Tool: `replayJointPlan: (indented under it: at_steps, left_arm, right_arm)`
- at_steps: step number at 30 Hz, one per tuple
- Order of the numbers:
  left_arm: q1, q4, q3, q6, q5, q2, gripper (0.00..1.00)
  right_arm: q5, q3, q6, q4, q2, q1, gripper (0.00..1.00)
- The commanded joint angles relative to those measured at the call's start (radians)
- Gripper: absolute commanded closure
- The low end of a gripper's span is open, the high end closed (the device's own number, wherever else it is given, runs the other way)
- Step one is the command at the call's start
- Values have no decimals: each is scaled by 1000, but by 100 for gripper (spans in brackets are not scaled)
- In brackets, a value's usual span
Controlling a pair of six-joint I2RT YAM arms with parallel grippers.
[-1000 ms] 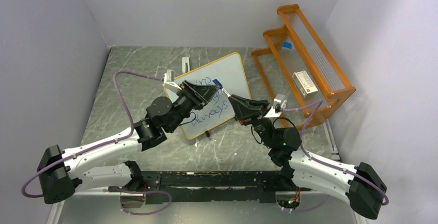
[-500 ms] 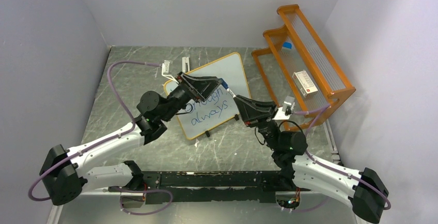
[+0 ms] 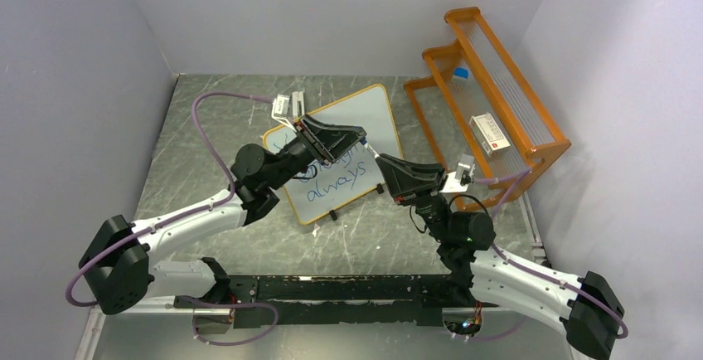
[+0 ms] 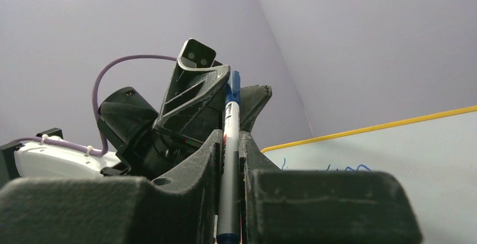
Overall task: Write a sentence on the whiteboard
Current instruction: Insert the whiteboard marker without the cap into the pen cap.
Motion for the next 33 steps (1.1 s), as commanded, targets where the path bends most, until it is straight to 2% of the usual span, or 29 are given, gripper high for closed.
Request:
replayJointPlan:
  at_steps: [1,6,15,33]
  left_arm:
    - [8,106,25,-20,31,5,63]
    - [7,153,-9,-58,21,16,94]
    - [-14,326,-96,-136,31,59,95]
    - [-216,253,-128,23,-16,65,95]
  right_arm:
    - [-5,5,12,16,5,4,100]
    - [-8,8,22,34,23,4,100]
    - [9,25,32,69,53,3,100]
    - [-8,107,13,27,97,3,100]
